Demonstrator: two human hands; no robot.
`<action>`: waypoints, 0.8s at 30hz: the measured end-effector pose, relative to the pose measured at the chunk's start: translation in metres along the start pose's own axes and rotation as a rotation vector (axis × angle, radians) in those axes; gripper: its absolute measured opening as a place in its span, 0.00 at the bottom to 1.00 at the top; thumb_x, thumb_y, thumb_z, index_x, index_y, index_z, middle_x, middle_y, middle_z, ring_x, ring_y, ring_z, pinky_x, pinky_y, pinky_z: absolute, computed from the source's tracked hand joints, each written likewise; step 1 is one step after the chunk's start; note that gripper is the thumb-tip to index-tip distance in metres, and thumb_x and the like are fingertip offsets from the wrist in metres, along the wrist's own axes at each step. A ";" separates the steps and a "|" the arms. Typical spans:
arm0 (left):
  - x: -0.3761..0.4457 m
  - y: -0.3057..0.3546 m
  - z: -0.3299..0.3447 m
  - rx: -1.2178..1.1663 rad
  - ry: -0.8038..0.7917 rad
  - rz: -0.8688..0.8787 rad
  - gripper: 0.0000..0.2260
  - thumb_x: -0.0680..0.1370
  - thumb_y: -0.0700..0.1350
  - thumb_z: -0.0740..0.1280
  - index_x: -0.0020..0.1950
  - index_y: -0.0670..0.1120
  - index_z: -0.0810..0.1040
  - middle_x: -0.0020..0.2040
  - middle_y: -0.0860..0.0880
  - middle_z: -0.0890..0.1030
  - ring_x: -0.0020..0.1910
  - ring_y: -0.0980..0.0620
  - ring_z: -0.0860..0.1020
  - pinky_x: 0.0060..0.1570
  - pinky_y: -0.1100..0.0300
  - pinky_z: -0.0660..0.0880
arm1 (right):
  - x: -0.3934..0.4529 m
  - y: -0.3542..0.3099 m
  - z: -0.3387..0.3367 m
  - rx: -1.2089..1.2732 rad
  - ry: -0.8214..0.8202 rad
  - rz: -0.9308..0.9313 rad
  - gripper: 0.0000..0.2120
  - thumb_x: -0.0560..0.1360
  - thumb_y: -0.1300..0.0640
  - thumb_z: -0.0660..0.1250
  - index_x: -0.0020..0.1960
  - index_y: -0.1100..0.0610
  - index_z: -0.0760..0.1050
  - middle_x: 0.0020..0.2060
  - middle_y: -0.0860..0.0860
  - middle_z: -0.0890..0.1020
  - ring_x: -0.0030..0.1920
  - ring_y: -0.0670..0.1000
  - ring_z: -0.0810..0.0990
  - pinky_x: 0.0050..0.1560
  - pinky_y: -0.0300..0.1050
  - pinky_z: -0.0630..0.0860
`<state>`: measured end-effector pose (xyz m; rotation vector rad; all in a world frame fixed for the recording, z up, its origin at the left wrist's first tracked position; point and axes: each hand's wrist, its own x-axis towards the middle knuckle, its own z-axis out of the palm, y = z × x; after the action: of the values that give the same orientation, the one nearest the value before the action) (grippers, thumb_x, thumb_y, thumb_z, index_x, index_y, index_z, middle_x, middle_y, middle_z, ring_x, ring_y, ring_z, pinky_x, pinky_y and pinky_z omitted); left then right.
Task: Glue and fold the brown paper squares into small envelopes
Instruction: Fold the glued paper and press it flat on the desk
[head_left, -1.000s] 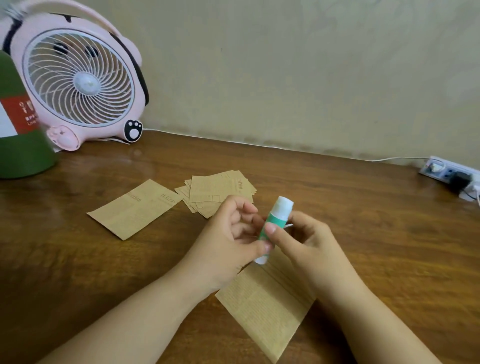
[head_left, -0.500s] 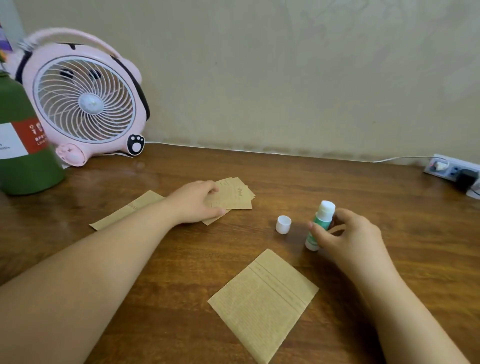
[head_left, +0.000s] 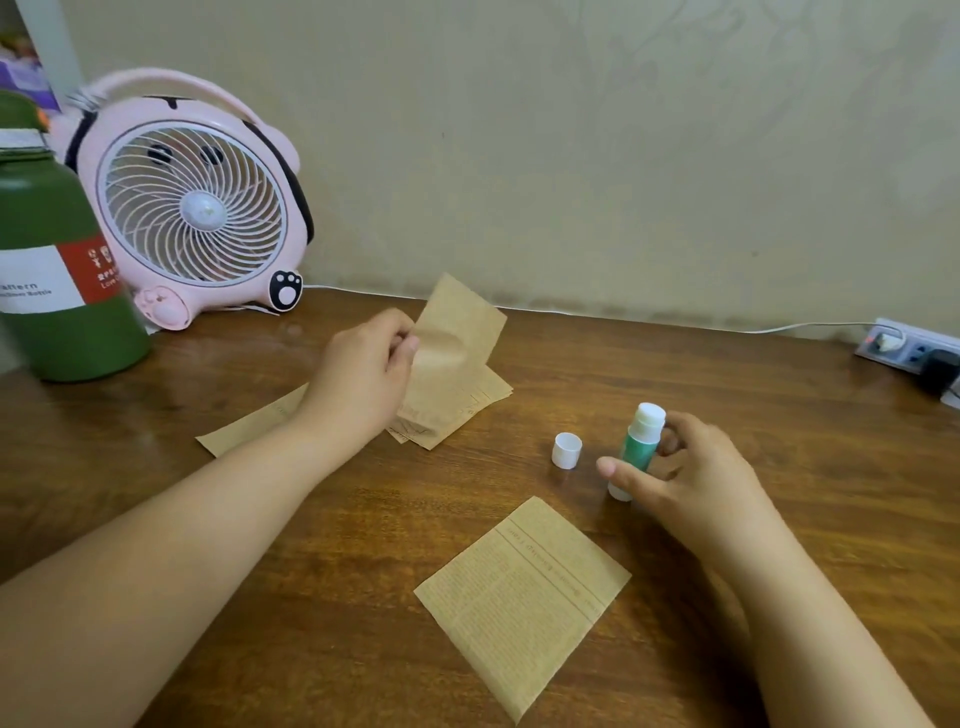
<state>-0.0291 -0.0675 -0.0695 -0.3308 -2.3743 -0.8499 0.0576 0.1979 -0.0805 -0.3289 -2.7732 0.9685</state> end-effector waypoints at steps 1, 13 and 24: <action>-0.009 0.007 -0.011 -0.070 0.010 -0.035 0.05 0.79 0.42 0.63 0.47 0.44 0.77 0.36 0.54 0.77 0.36 0.51 0.76 0.36 0.56 0.69 | -0.003 0.000 -0.005 0.041 0.026 0.032 0.45 0.57 0.35 0.72 0.70 0.50 0.63 0.61 0.50 0.67 0.54 0.48 0.72 0.49 0.42 0.70; -0.125 0.082 -0.059 -0.517 -0.443 -0.269 0.04 0.77 0.49 0.65 0.45 0.57 0.79 0.42 0.60 0.82 0.44 0.64 0.80 0.42 0.66 0.77 | -0.088 -0.028 -0.005 0.485 -0.454 -0.156 0.12 0.65 0.42 0.70 0.35 0.50 0.79 0.30 0.48 0.81 0.32 0.47 0.78 0.38 0.42 0.72; -0.209 0.064 -0.041 -0.062 -0.261 0.102 0.09 0.76 0.50 0.61 0.43 0.50 0.79 0.44 0.59 0.73 0.44 0.60 0.72 0.43 0.64 0.70 | -0.072 -0.017 0.006 0.533 -0.309 0.064 0.11 0.74 0.52 0.67 0.46 0.60 0.78 0.27 0.54 0.77 0.25 0.46 0.72 0.31 0.35 0.74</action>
<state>0.1816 -0.0521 -0.1393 -0.6165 -2.5467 -0.8786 0.1228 0.1626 -0.0815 -0.1953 -2.6187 1.8488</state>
